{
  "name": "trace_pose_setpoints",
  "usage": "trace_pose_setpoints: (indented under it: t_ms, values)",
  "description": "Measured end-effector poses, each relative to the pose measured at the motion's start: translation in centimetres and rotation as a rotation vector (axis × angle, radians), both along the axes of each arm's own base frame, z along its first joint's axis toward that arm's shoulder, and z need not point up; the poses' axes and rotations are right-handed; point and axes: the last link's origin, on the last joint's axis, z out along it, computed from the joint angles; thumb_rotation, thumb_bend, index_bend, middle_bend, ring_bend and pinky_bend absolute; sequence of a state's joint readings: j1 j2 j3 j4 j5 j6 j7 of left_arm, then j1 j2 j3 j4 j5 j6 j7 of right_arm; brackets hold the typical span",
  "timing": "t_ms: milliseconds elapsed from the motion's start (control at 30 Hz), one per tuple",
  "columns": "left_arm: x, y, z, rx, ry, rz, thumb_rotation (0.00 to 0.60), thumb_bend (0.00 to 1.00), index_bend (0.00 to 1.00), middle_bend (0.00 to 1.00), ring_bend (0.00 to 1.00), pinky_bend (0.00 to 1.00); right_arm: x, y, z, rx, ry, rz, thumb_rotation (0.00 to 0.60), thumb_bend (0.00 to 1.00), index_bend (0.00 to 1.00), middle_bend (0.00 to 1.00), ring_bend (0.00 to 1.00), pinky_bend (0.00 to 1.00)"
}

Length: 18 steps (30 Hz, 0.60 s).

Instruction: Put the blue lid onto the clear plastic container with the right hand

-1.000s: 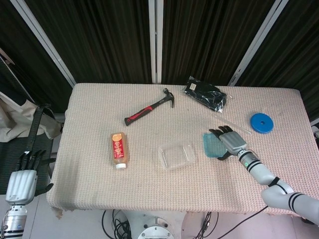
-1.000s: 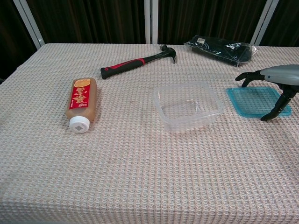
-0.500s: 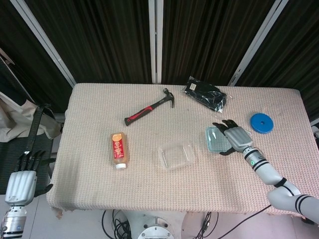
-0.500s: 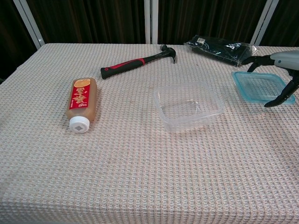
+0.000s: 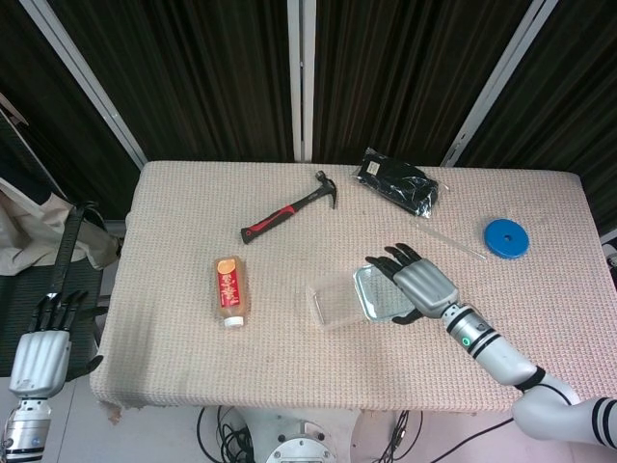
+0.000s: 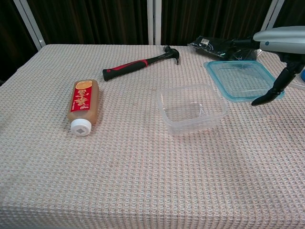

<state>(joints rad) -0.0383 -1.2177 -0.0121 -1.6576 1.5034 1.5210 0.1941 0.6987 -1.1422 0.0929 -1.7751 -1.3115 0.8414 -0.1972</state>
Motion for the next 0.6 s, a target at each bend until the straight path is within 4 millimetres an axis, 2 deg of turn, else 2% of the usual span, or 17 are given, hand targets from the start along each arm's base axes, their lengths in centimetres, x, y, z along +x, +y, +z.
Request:
trace_pose_setpoints:
  t_ms: [233, 467, 600]
  values:
    - [-0.6, 0.0, 0.0, -0.003, -0.011, 0.002, 0.600, 0.00, 0.08, 0.07, 0.00, 0.00, 3.6, 0.3, -2.1, 0.034, 0.057, 0.014, 0.600, 0.09, 0.00, 0.36, 0.00, 0.00]
    - [-1.3, 0.2, -0.2, -0.009, -0.024, 0.006, 0.600, 0.00, 0.08, 0.07, 0.00, 0.00, 6.7, 0.5, -5.7, 0.072, 0.092, 0.002, 0.600, 0.09, 0.00, 0.36, 0.00, 0.00]
    - [-1.3, 0.3, -0.2, -0.007, -0.026, 0.001, 0.600, 0.00, 0.08, 0.07, 0.00, 0.00, 8.0, 0.6, -7.1, 0.085, 0.103, 0.007, 0.600, 0.09, 0.00, 0.36, 0.00, 0.00]
